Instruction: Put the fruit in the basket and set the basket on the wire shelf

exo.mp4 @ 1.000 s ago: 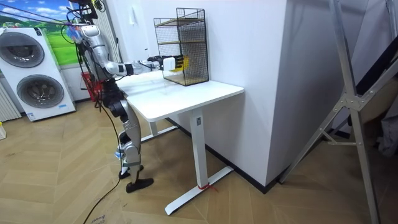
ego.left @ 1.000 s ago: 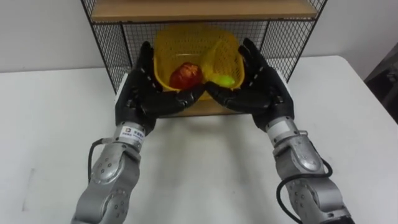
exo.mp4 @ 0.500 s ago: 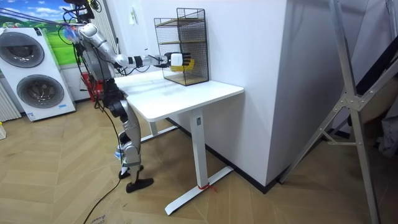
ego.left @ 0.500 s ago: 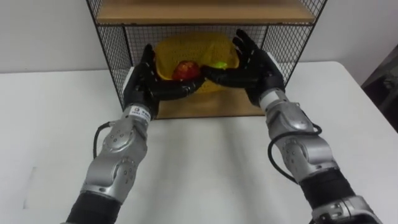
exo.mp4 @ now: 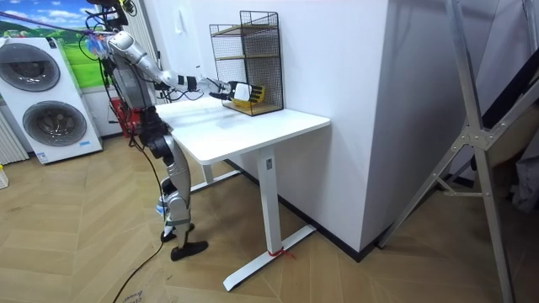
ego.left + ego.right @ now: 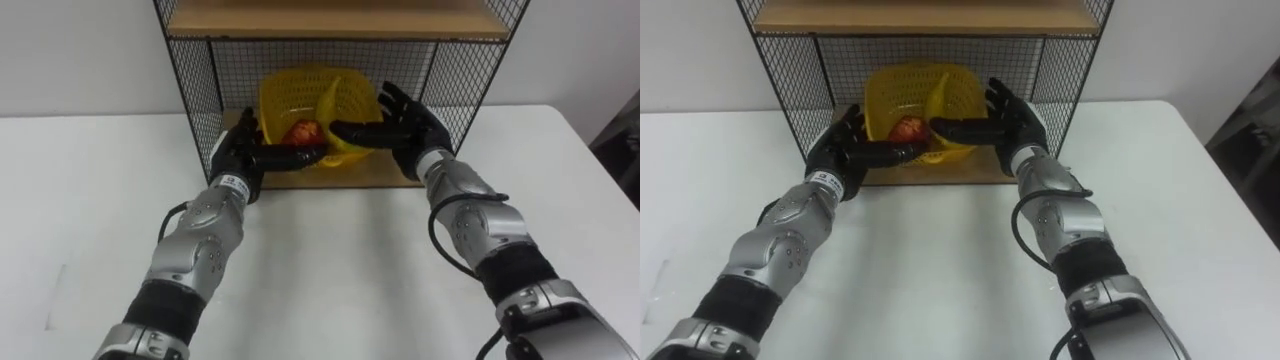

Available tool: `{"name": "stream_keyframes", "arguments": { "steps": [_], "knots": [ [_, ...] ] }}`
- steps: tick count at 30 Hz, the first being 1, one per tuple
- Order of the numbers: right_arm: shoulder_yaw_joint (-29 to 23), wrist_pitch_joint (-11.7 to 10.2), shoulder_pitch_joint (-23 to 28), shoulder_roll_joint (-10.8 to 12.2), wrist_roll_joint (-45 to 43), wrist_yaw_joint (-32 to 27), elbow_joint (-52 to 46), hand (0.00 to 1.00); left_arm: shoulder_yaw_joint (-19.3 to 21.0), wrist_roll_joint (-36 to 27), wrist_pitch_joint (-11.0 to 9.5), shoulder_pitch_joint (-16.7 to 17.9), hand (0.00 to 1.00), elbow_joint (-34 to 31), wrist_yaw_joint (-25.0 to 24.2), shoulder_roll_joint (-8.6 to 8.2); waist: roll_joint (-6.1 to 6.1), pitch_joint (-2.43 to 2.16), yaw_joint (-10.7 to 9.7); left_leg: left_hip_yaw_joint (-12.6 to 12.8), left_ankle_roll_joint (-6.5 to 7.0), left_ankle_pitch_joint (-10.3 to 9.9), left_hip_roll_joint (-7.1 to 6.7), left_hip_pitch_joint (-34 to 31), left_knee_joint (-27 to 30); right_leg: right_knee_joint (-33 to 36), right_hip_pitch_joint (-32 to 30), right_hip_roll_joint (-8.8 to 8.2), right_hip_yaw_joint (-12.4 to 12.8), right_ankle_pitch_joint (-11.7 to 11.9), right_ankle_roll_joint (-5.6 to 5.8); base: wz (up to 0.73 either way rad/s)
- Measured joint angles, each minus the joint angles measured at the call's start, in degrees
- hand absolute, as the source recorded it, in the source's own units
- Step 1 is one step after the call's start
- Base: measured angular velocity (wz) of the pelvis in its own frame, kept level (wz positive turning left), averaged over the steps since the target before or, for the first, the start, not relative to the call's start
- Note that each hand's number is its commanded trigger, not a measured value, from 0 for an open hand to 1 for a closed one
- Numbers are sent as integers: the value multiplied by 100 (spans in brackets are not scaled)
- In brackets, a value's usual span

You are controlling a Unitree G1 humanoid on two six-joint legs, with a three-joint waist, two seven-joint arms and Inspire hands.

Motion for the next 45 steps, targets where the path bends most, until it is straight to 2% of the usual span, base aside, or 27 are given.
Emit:
{"name": "stream_keyframes", "arguments": {
  "steps": [4,9,12,15,20,22,27,29,34,41,45],
  "knots": [
    [-73,63,0,0,129,-37,83,0,-1,1,99,-10,0,0,5,12,46,-13,-28,-11,0,0,-2,58,-23,-90,93,-2,-45,15,6,0],
    [-83,63,3,5,211,-37,209,0,1,-103,114,-28,0,-4,37,20,59,-19,-131,-46,-6,4,-2,63,-26,-168,156,-4,-91,26,8,5],
    [-90,62,4,-2,216,-30,208,0,1,-105,114,-27,0,-27,38,29,86,-38,-162,-47,-10,6,-1,64,-26,-167,156,2,-80,29,4,1],
    [-117,61,64,-12,285,-13,150,0,7,-96,115,-27,0,-75,35,107,100,-69,-196,-66,-17,10,0,70,-26,-166,169,5,-82,30,3,0],
    [-283,58,560,-20,204,-103,-786,0,154,-46,113,66,0,-706,-41,141,67,-90,-128,-56,-21,12,6,79,-31,-158,165,8,-86,31,1,0],
    [-337,45,818,-50,153,-200,-1270,0,243,73,106,291,0,-1237,-73,206,32,-115,-124,-56,-21,13,7,87,-31,-165,167,12,-84,31,1,0],
    [-395,37,1203,-68,93,-228,-1655,0,251,307,91,735,0,-1925,-85,342,-24,-152,-110,-48,-21,12,14,183,-87,-161,238,25,-54,35,-6,-1],
    [-412,42,1268,-68,-46,-230,-1733,0,269,453,92,922,0,-2164,-91,337,-28,-154,-119,-41,-21,12,19,180,-85,-156,231,28,-76,42,-11,0],
    [-497,47,1607,-66,-737,-213,-2618,0,301,895,92,1337,0,-2759,-167,323,-26,-156,-93,-37,-29,17,30,172,-87,-105,205,39,-78,50,-20,0],
    [-500,39,1925,-55,-921,-121,-3414,0,379,997,32,1524,0,-3276,-430,364,-30,-154,-93,-36,-35,20,34,187,-177,-74,192,48,-87,50,-20,0],
    [-516,-34,2524,-88,-992,81,-4019,0,410,1059,-89,1997,0,-3648,-552,401,-27,-154,-104,-32,-44,25,40,217,-195,-87,195,57,-85,50,-20,0]
  ]
}}
